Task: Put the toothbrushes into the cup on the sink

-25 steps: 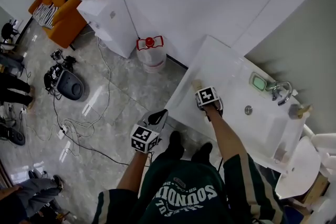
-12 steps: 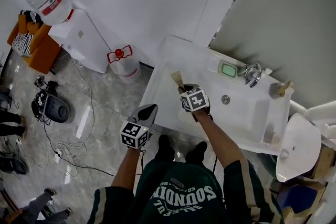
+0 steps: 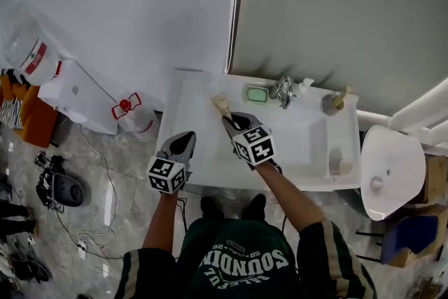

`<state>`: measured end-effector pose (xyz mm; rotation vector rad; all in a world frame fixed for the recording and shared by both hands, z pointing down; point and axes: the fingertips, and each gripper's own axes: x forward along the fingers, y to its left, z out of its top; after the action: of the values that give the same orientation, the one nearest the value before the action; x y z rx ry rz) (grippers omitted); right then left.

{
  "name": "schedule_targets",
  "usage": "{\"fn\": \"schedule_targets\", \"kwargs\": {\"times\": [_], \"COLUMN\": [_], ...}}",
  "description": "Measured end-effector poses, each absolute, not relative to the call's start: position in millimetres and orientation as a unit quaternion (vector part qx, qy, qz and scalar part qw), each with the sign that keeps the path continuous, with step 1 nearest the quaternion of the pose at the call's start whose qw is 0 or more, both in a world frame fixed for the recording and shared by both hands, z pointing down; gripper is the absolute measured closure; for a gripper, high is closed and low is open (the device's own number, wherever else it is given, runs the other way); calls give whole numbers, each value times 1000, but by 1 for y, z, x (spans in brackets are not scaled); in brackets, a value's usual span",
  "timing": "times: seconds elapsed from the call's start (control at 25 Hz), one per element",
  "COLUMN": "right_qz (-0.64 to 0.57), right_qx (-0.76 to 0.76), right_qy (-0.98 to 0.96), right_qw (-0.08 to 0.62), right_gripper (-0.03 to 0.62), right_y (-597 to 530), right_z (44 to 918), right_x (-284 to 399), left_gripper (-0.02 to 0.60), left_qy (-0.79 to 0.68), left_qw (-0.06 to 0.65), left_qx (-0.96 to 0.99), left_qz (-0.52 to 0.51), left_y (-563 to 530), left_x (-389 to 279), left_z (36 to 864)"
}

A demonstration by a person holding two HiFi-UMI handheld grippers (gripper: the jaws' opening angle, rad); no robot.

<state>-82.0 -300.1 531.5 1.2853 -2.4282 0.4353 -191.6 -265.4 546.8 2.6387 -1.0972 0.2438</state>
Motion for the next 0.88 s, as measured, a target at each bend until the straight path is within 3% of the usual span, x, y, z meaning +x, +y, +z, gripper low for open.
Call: {"fn": "schedule_targets", "kwargs": {"times": [0.64,0.88], "right_qz": [133,146], "right_qx": [607,640], "right_qy": [-773,-744], "right_qw": [130,125], "right_gripper": [537,537], "right_y": [-208,-176], "right_z": [510,516], "right_x": [155,216], "left_gripper": [531,531], "left_qy": [-202,-160], "left_qw": [118,117], "left_qx": [967,973], "left_qz": [106,119], "left_y": [-242,-225], "left_x": [37,91], "left_z": [537,541]}}
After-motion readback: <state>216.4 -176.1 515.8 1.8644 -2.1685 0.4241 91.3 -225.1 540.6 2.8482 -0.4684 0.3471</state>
